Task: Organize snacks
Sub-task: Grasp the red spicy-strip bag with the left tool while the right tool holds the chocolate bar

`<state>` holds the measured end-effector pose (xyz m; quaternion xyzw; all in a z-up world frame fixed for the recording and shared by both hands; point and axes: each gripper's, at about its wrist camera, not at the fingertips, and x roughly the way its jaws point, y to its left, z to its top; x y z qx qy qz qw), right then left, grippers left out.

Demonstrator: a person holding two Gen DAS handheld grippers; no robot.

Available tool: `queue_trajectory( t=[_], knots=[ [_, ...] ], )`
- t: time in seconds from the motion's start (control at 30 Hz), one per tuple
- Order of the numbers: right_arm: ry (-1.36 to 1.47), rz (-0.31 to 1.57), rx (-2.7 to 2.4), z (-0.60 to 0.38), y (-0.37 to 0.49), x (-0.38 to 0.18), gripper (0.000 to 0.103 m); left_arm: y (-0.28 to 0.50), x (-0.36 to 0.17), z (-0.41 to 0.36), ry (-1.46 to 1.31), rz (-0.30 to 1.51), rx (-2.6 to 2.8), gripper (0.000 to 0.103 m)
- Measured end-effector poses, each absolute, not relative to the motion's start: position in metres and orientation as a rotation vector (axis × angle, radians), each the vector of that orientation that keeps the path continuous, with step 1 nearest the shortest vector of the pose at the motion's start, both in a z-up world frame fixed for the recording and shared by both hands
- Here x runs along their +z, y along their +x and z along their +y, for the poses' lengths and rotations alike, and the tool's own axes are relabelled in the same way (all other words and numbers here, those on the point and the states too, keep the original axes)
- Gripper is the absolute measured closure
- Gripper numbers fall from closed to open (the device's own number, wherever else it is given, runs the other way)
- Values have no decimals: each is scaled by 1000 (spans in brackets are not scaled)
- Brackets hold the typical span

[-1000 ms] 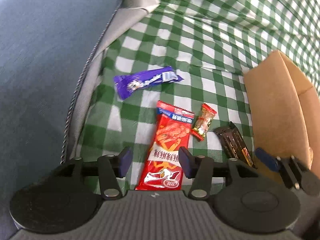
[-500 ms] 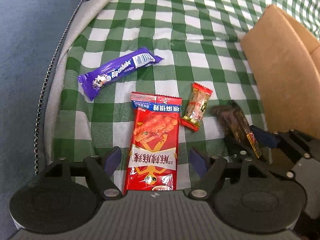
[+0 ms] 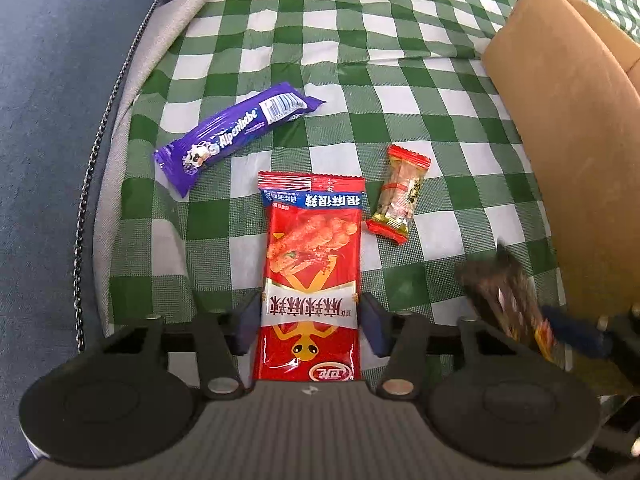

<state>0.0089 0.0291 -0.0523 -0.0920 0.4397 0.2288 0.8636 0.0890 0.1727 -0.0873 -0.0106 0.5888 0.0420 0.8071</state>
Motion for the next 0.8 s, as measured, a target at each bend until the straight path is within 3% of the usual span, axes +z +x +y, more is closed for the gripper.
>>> queue_trajectory(
  t=[0.3,0.4,0.7,0.8],
  knots=[
    [-162,1007,492,18,-9,-69,62,77,-81,175,-38,1274,79,49],
    [-179,1019,502,19,-9,-74,51,75,-85,171,-14,1286,62,43],
    [-198,1017,513,18,-9,-78,51,76,-89,169,2,1296,64,42],
    [-215,1005,523,20,-10,-78,57,78,-91,167,3,1296,64,42]
  ],
)
